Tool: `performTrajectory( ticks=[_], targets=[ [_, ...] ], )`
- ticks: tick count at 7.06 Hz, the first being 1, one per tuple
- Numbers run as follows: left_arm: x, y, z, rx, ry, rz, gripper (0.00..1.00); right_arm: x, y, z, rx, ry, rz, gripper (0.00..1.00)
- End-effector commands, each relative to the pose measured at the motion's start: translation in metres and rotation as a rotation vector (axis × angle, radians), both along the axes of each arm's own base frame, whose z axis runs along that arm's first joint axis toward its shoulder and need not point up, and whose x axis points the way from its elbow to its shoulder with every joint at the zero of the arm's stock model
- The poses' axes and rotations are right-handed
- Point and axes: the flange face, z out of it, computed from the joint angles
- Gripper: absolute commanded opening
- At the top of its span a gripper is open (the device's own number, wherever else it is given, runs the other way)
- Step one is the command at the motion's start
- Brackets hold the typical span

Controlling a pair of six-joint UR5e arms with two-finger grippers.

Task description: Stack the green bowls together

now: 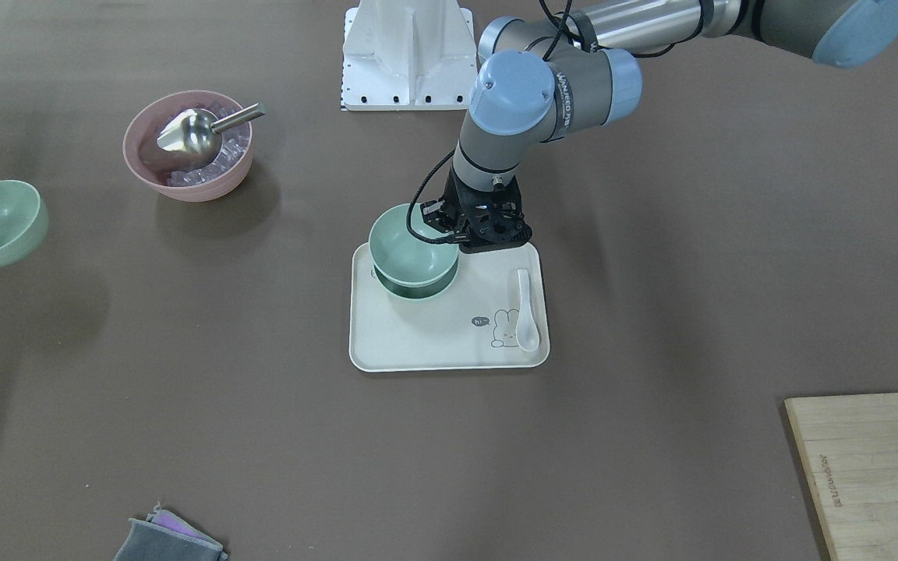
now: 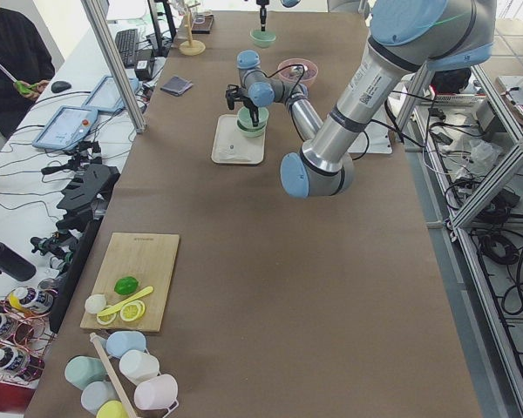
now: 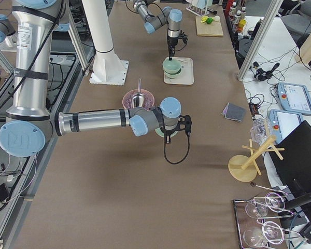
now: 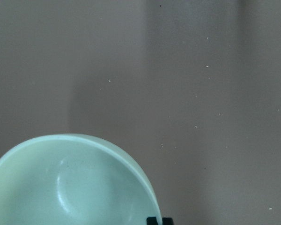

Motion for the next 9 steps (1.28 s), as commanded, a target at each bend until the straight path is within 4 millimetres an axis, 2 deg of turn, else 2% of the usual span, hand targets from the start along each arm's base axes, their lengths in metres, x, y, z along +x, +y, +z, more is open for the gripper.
performTrajectory(
  ticks=[1,9],
  targets=[
    [0.0023,-0.0013,0.0025,0.003,0.001,0.002,0.00,0.0001,0.0002,-0.0006,0.001,0.000,0.000,0.00],
    [0.0092,-0.0062,0.0123,0.017,0.004,0.009,0.00,0.0001,0.0002,-0.0006,0.001,0.000,0.000,0.00]
  ],
)
